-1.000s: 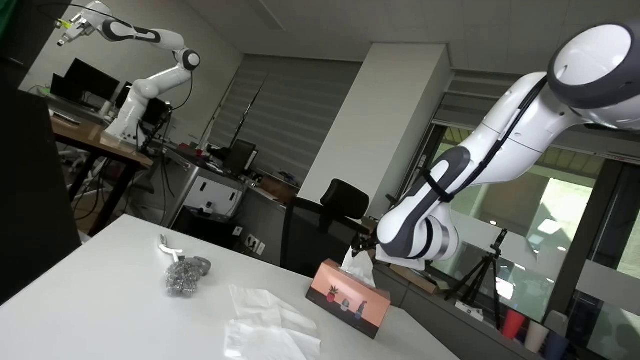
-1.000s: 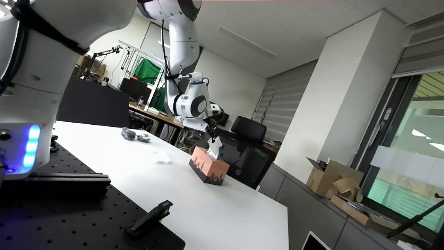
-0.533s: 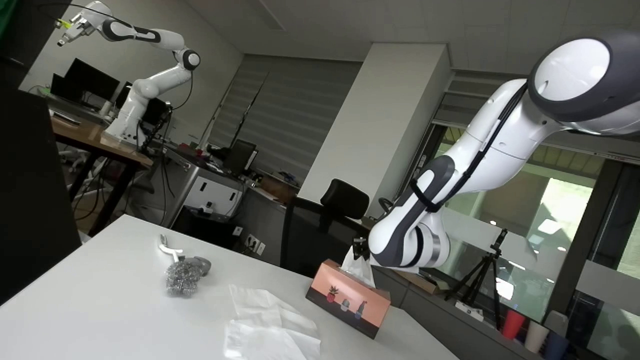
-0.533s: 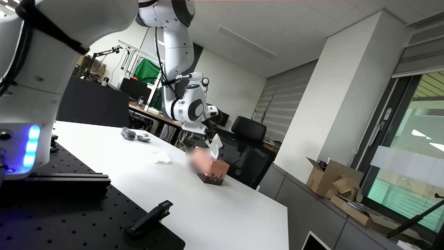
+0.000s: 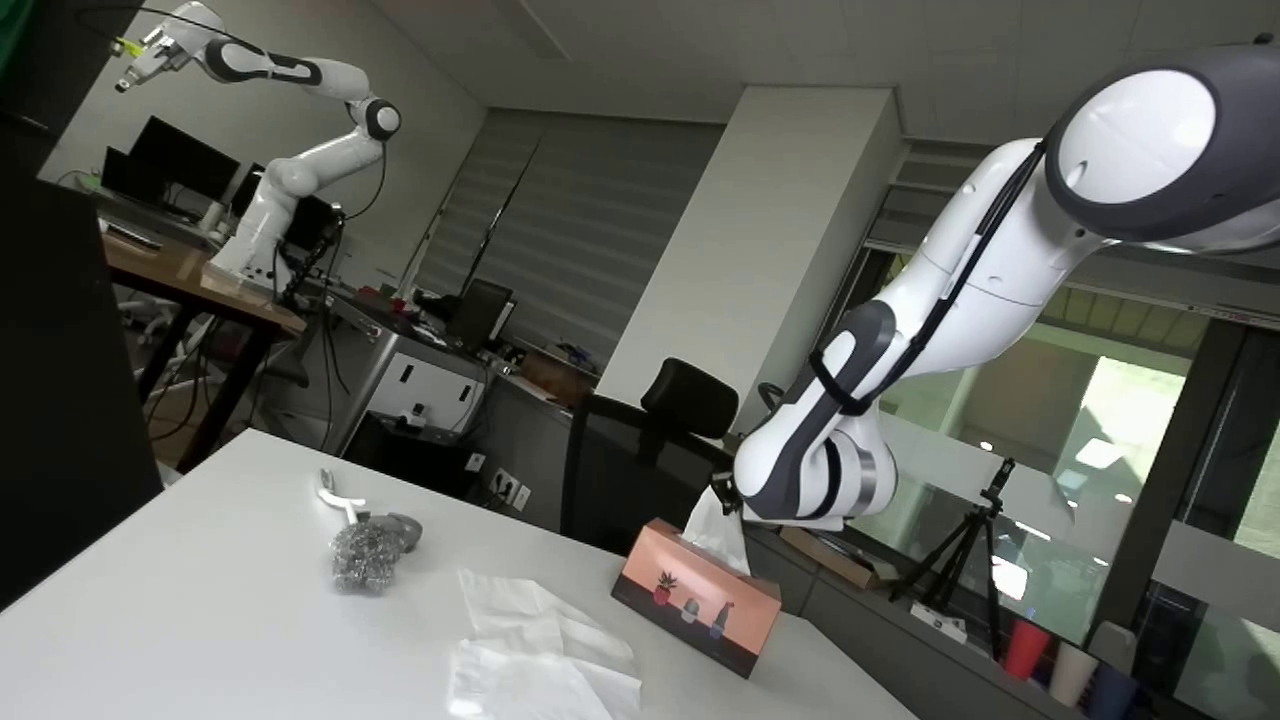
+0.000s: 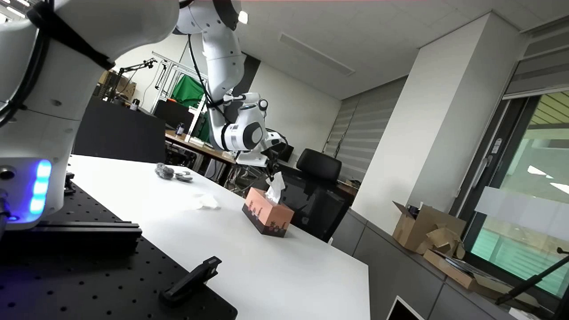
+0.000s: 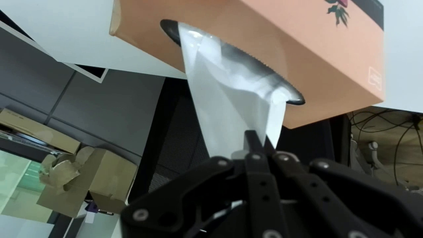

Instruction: Remove the tissue from the box and put it on the table

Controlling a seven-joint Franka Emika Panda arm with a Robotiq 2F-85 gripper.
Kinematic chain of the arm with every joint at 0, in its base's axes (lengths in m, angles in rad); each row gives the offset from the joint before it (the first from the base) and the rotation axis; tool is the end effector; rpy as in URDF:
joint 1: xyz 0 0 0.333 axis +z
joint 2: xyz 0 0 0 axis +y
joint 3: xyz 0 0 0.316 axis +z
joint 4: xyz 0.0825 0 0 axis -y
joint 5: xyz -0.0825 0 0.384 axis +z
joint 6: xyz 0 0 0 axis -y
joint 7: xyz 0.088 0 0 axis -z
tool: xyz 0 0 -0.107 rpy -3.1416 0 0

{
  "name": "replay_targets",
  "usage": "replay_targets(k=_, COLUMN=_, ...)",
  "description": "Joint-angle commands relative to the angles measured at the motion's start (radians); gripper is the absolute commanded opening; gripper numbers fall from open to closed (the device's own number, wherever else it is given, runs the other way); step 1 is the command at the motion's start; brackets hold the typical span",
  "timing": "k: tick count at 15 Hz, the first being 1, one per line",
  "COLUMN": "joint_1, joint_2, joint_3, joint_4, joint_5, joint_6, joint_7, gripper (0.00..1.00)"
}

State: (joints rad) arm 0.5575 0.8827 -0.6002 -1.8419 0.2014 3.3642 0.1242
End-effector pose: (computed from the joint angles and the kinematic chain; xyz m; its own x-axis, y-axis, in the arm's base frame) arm 0.6826 0.0148 0.2066 0.6903 0.0999 0.7166 -0.1231 -0.9598 0.2524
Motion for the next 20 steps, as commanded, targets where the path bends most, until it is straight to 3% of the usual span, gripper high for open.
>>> replay_targets(k=1, joint_1=0.050, joint_2=-0.030, joint_3=-0.065, joint_4=0.032, joint_5=0.010, joint_6=-0.122, joint_7=0.000, gripper=0.00)
replay_targets(k=8, joint_1=0.030, joint_2=-0.161, joint_3=-0.059, joint_4=0.106, joint_5=-0.096, joint_6=-0.338, joint_7=0.039, gripper=0.00)
replay_targets(k=11, joint_1=-0.015, joint_2=-0.232, joint_3=-0.008, joint_4=0.154, joint_5=-0.168, joint_6=-0.456, joint_7=0.046, gripper=0.00)
replay_targets(k=13, joint_1=-0.074, joint_2=-0.284, joint_3=0.064, joint_4=0.200, joint_5=-0.216, joint_6=-0.567, joint_7=0.039, gripper=0.00)
replay_targets(k=16, joint_1=-0.217, joint_2=-0.357, joint_3=0.249, joint_4=0.271, joint_5=-0.250, joint_6=-0.745, joint_7=0.003, gripper=0.00)
replay_targets(k=20, joint_1=-0.403, joint_2=-0.415, joint_3=0.518, joint_4=0.327, joint_5=-0.157, joint_6=-0.928, joint_7=-0.144, gripper=0.00)
